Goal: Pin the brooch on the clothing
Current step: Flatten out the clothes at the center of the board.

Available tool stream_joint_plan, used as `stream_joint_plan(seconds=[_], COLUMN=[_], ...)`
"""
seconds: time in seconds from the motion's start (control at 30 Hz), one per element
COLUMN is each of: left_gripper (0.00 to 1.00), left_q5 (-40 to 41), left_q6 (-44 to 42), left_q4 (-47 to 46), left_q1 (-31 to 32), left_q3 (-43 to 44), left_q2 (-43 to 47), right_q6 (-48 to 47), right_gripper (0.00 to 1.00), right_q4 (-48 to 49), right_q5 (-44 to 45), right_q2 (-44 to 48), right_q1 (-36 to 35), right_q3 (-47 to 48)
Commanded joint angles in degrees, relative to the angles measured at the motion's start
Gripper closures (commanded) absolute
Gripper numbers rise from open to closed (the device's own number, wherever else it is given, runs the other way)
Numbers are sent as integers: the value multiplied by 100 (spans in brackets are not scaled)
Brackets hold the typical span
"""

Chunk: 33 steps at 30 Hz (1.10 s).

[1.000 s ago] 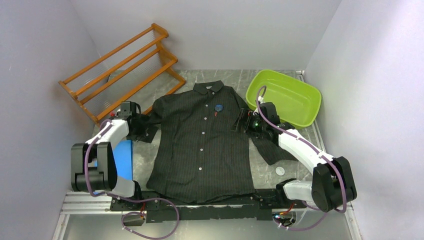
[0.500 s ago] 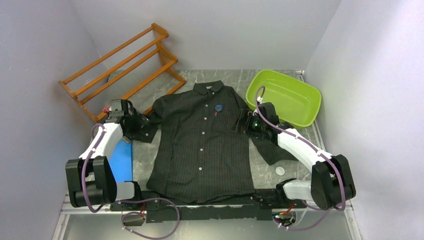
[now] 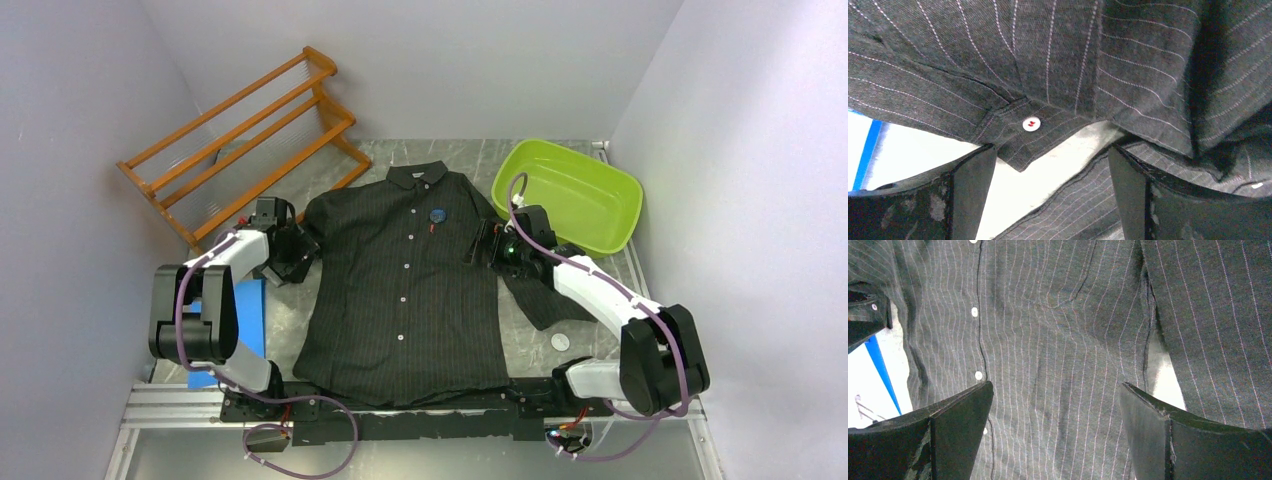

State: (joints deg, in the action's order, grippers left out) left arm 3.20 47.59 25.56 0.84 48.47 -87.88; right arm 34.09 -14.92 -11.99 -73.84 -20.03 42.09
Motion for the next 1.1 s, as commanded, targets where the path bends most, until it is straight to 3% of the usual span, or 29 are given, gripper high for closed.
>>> stream_joint_plan(seconds=[0.0,0.27,0.43,0.5,0.87,0.93,1.0,1.07], left_gripper=[16,58,92,97,95,73,42,31], left_q5=[394,848,678,430,276,54,-195,-354], left_q6=[126,146,-55,-176,-543,-657,-662,-632], left_q4=[80,435,337,304,750,825,806,642], left_q1=[56,33,-338,-550,-1217,-1219,-1210,-1158], left_q3=[188,81,-154,-239,-184,-79,-40,-64], left_q2=[-331,-105,316,467,1766,1789,1754,1713], right_q6=[-95,-112,-134,-143,-188,-187,-196,-195], right_gripper=[0,0,0,0,0,0,0,0], right_q4=[76,92,93,85,72,84,97,108], right_q5=[127,109,101,94,116,91,68,57], right_q2=[-33,-113,-138,-148,-122,-149,-172,-198], right_q1=[-16,-17,-10,-10,-14,-11,-10,-14], right_q3=[227,248,262,265,257,257,271,282])
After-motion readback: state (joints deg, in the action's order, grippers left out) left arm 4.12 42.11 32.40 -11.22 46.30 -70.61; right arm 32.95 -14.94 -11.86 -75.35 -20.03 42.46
